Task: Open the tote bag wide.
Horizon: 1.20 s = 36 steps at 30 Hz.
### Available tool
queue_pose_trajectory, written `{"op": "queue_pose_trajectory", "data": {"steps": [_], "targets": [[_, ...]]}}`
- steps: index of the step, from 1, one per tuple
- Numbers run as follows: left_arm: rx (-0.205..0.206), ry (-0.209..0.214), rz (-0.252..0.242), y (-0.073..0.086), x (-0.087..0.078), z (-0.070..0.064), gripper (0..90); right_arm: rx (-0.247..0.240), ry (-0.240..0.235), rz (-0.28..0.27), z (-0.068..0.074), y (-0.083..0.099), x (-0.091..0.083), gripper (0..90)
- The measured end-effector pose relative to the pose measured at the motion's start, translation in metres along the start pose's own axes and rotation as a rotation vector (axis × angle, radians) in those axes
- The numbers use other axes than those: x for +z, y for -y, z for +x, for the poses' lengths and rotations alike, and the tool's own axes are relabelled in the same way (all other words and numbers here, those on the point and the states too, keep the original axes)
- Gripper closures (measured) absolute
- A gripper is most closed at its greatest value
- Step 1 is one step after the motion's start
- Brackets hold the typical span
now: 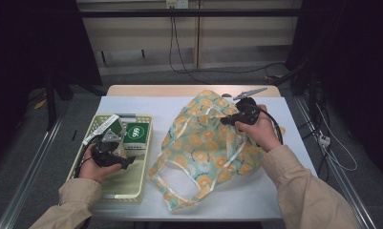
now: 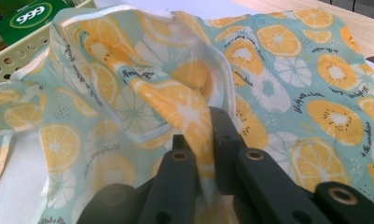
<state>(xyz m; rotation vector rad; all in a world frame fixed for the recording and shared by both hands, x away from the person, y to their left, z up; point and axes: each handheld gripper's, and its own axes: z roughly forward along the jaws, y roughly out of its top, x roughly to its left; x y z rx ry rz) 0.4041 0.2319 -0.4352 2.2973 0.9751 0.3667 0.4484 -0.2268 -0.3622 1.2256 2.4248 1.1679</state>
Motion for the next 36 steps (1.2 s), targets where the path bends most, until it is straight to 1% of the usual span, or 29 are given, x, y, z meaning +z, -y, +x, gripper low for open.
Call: {"op": "queue_pose_trajectory", "data": {"steps": [3,4,6,8,9,10,11,14,16,17,18,19,20,22,24,25,26,28,29,30,32,33,34,35,36], "targets": [[-0.016,0.005,0.026,0.0025,0.0008,-0.0005,13.4,0.001,-0.001,0.003,0.0006,0.0002,0.0003,87.9],[-0.024,0.013,0.036,0.0030,0.0005,-0.0006,13.3,-0.001,-0.002,0.003,0.0007,0.0001,0.0005,87.9],[-0.027,0.016,0.038,0.0039,0.0003,-0.0014,11.9,-0.003,0.000,0.001,0.0008,0.0001,0.0001,87.9],[-0.039,0.020,0.046,0.0054,0.0005,-0.0031,10.7,0.000,0.000,-0.001,0.0012,0.0007,-0.0009,87.9],[-0.030,0.025,0.054,0.0058,0.0000,-0.0025,10.6,-0.001,0.000,0.000,0.0013,0.0011,-0.0009,87.8],[-0.037,0.033,0.059,0.0064,-0.0001,-0.0027,10.1,-0.002,0.001,0.003,0.0016,0.0014,-0.0009,87.8],[-0.038,0.027,0.058,0.0068,-0.0003,-0.0028,10.3,-0.004,0.000,-0.001,0.0015,0.0016,-0.0009,87.8],[-0.036,0.035,0.069,0.0083,-0.0010,-0.0027,10.3,-0.004,-0.001,-0.003,0.0015,0.0017,-0.0014,87.8],[-0.035,0.033,0.083,0.0094,0.0001,-0.0031,10.4,-0.005,0.000,-0.002,0.0015,0.0016,-0.0014,87.8],[-0.029,0.029,0.091,0.0097,0.0003,-0.0033,10.7,-0.005,0.001,-0.002,0.0016,0.0017,-0.0014,87.8],[-0.034,0.019,0.105,0.0100,0.0005,-0.0037,11.9,-0.003,0.000,-0.002,0.0017,0.0018,-0.0014,87.8],[-0.049,0.018,0.104,0.0103,0.0010,-0.0041,13.0,-0.002,0.000,-0.003,0.0019,0.0019,-0.0015,87.8],[-0.050,0.010,0.102,0.0101,0.0012,-0.0046,12.7,-0.002,-0.001,-0.003,0.0020,0.0019,-0.0016,87.8],[-0.051,0.018,0.103,0.0102,0.0011,-0.0041,12.7,-0.001,-0.001,-0.003,0.0020,0.0023,-0.0014,87.8],[-0.046,0.014,0.105,0.0095,-0.0001,-0.0040,14.8,0.002,-0.001,-0.002,0.0019,0.0027,-0.0014,87.8],[-0.053,0.018,0.099,0.0090,-0.0008,-0.0050,18.1,0.001,0.000,-0.001,0.0019,0.0030,-0.0013,87.8],[-0.053,0.021,0.103,0.0081,-0.0010,-0.0057,21.3,0.001,-0.001,-0.002,0.0021,0.0033,-0.0011,87.8],[-0.044,0.026,0.107,0.0068,-0.0004,-0.0073,21.4,-0.002,-0.002,-0.002,0.0023,0.0038,-0.0007,87.8],[-0.056,0.032,0.099,0.0063,0.0004,-0.0086,21.5,0.000,-0.003,-0.003,0.0023,0.0040,-0.0004,87.8],[-0.059,0.039,0.099,0.0052,0.0005,-0.0091,21.5,0.002,-0.002,-0.002,0.0025,0.0042,-0.0001,87.7],[-0.066,0.053,0.081,0.0041,0.0011,-0.0100,21.6,0.000,-0.003,-0.001,0.0027,0.0046,0.0007,87.7],[-0.045,0.062,0.089,0.0036,0.0013,-0.0090,21.3,-0.001,-0.004,-0.001,0.0028,0.0047,0.0011,87.7],[-0.040,0.055,0.095,0.0036,0.0021,-0.0095,18.8,0.000,-0.004,0.000,0.0030,0.0048,0.0012,87.7],[-0.039,0.061,0.102,0.0038,0.0026,-0.0095,13.9,-0.001,-0.004,0.000,0.0031,0.0049,0.0013,87.7],[-0.033,0.063,0.105,0.0044,0.0024,-0.0094,12.4,-0.001,-0.004,-0.001,0.0033,0.0050,0.0014,87.7]]}}
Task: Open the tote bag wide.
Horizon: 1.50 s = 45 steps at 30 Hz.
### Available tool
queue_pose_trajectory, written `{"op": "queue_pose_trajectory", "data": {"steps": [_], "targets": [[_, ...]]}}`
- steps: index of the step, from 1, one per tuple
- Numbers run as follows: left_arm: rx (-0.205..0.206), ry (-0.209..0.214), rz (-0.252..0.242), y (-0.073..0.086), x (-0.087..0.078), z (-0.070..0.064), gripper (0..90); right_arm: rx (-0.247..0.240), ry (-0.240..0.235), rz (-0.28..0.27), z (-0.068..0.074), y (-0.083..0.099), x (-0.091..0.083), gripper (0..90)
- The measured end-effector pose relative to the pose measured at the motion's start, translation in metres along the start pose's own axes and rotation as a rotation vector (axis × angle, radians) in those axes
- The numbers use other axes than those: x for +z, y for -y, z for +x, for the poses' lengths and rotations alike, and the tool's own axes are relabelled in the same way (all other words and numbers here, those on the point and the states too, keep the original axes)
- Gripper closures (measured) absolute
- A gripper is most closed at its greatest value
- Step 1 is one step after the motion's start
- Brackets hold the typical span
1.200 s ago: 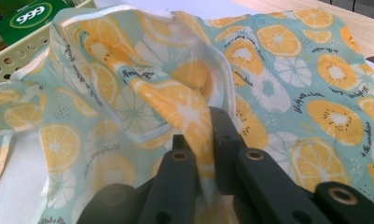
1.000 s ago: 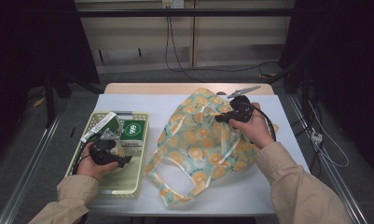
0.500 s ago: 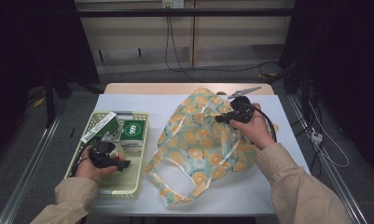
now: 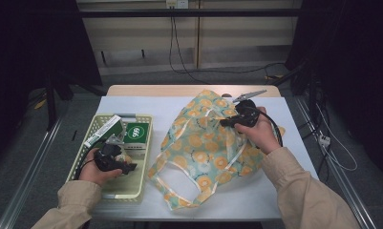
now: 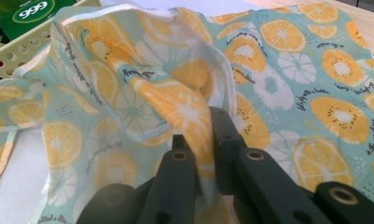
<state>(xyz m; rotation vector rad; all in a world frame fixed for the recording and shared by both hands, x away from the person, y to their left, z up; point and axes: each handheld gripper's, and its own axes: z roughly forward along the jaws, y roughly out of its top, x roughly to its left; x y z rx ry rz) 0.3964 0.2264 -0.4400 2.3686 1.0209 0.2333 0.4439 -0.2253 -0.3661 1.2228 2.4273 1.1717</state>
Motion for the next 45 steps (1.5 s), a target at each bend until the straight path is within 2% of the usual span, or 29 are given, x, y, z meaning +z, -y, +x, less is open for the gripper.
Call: {"op": "queue_pose_trajectory", "data": {"steps": [3,6,9,12,14,18,20,24,38,43,45], "targets": [[0.009,0.004,0.008,0.001,0.000,0.000,10.0,0.000,-0.001,0.002,0.000,0.001,0.000,87.6],[-0.007,-0.006,0.024,0.003,-0.002,0.002,9.1,0.001,-0.001,0.001,0.001,0.001,0.000,87.6],[0.014,-0.003,0.035,0.006,-0.004,0.004,9.4,-0.001,0.000,0.001,0.001,0.001,-0.001,87.6],[0.012,-0.007,0.030,0.008,-0.007,0.005,12.3,-0.003,-0.001,-0.001,0.001,0.001,-0.003,87.6],[0.017,-0.014,0.028,0.008,-0.009,0.005,19.1,0.000,-0.002,-0.005,0.000,0.001,-0.003,87.6],[-0.001,-0.018,0.030,0.007,-0.008,0.004,20.3,0.000,-0.003,-0.005,0.000,0.002,-0.002,87.6],[-0.030,-0.016,0.019,0.005,-0.009,0.004,20.4,-0.001,-0.006,-0.001,0.000,0.002,-0.001,87.6],[-0.052,-0.006,-0.012,-0.001,-0.012,0.003,20.5,-0.001,-0.008,0.001,0.001,0.002,0.000,87.6],[-0.084,0.010,-0.070,-0.017,-0.041,-0.003,20.6,0.003,-0.014,0.005,0.001,0.003,0.004,87.7],[-0.098,0.029,-0.122,-0.028,-0.055,-0.008,20.6,0.007,-0.015,0.006,0.000,0.003,0.005,87.8],[-0.092,0.020,-0.147,-0.034,-0.059,-0.012,20.6,0.008,-0.013,0.006,0.000,0.003,0.006,87.8]]}}
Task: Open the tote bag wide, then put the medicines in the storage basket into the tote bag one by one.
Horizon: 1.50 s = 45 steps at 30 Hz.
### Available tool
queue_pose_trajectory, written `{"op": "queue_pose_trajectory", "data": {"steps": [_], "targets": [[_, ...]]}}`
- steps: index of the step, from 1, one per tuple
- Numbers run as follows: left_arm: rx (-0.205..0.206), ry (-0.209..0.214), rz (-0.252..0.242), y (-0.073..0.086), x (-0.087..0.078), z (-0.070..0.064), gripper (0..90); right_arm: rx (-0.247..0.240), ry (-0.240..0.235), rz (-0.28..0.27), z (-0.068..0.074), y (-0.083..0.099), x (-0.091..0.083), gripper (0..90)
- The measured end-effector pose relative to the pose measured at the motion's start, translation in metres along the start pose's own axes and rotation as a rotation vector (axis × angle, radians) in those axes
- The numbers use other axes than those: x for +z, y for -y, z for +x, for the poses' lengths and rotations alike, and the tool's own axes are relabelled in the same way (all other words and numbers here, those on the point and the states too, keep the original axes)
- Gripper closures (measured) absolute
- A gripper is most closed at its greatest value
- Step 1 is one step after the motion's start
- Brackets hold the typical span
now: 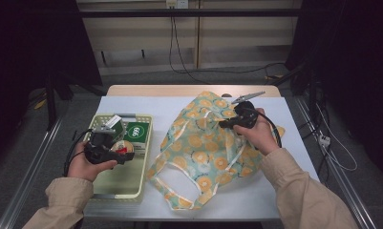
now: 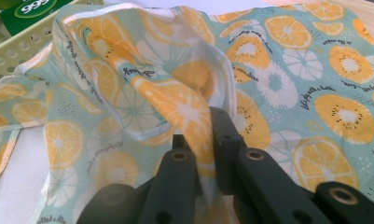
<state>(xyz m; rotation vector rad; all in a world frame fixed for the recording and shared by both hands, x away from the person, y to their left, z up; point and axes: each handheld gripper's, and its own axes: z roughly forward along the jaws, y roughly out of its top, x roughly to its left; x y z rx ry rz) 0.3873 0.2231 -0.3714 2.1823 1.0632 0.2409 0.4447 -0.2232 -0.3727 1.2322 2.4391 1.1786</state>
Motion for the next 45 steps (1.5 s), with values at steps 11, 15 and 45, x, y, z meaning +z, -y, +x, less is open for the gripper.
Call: {"op": "queue_pose_trajectory", "data": {"steps": [11,15,45], "targets": [[0.071,0.062,-0.071,-0.040,-0.007,-0.035,20.6,0.007,0.008,0.000,-0.002,-0.001,0.003,87.9],[0.092,0.089,-0.085,-0.054,-0.001,-0.050,20.6,0.020,0.012,0.001,-0.006,-0.002,0.006,87.9],[0.177,0.192,-0.118,-0.094,0.071,-0.121,20.6,0.055,-0.014,0.002,-0.015,-0.004,0.014,87.9]]}}
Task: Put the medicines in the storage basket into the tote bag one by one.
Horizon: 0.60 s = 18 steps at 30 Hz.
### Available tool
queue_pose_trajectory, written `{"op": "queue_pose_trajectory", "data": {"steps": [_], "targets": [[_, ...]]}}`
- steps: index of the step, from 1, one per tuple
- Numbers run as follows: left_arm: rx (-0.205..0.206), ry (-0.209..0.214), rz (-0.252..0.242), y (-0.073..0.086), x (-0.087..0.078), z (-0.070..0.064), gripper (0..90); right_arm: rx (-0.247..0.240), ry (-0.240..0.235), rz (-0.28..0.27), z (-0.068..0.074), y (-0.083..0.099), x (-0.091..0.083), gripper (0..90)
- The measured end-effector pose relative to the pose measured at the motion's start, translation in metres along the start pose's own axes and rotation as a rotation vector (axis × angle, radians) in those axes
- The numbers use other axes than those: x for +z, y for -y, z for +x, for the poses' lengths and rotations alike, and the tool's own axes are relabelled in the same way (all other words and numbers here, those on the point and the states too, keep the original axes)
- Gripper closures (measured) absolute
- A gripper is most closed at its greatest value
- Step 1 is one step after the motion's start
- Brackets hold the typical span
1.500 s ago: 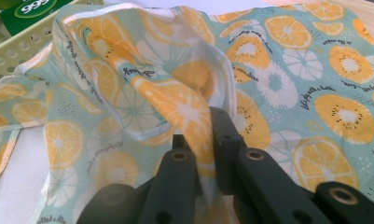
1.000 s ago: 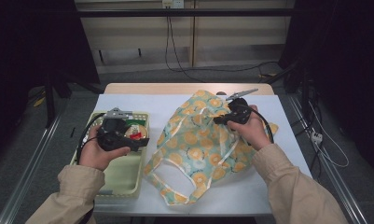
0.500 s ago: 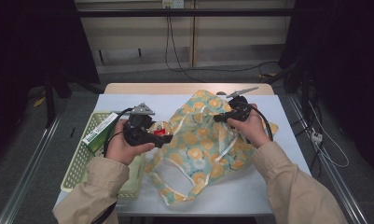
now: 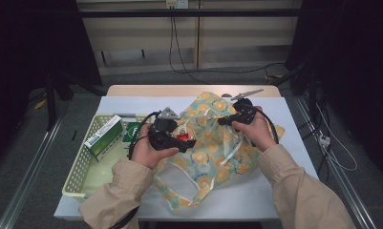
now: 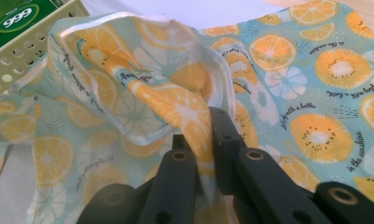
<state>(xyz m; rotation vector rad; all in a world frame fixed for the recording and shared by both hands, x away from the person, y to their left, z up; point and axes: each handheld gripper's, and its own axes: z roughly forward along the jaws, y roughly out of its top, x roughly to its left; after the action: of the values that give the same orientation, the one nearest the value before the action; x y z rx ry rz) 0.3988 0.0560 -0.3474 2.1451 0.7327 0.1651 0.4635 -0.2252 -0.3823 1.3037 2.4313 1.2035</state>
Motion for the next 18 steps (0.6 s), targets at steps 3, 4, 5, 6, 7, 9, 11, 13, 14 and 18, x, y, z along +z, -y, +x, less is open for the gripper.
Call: {"op": "queue_pose_trajectory", "data": {"steps": [3,4,5,6,7,9,11,13,14,18], "targets": [[-0.003,-0.001,0.003,0.000,0.006,-0.001,20.6,-0.002,-0.001,0.002,0.000,0.000,0.000,87.9],[-0.007,-0.001,0.003,0.001,0.008,-0.001,20.6,-0.002,-0.001,0.003,0.000,0.000,0.000,87.8],[-0.004,-0.004,0.005,0.001,0.010,-0.001,20.6,-0.002,-0.001,0.002,0.000,0.000,0.000,87.9],[-0.008,-0.007,0.004,0.002,0.013,-0.002,20.6,-0.002,-0.002,0.001,0.000,0.000,0.000,87.8],[-0.005,-0.025,0.008,0.002,0.014,-0.003,20.6,-0.003,-0.003,0.000,0.000,0.000,0.000,87.9],[-0.004,-0.005,0.003,0.003,0.018,-0.003,20.6,-0.001,0.000,-0.002,-0.001,0.000,-0.001,87.8],[-0.002,-0.026,0.002,0.003,0.022,-0.005,20.6,-0.002,0.002,-0.003,-0.002,0.001,-0.001,87.9],[0.001,-0.007,-0.003,0.003,0.026,-0.006,20.6,0.003,0.000,-0.005,-0.002,0.001,-0.001,87.8],[-0.001,-0.010,0.002,0.003,0.028,-0.007,20.6,0.003,-0.002,-0.005,-0.002,0.001,-0.001,87.8],[0.001,-0.007,0.007,0.003,0.036,-0.008,20.6,0.003,-0.003,-0.007,-0.001,0.000,-0.002,87.9]]}}
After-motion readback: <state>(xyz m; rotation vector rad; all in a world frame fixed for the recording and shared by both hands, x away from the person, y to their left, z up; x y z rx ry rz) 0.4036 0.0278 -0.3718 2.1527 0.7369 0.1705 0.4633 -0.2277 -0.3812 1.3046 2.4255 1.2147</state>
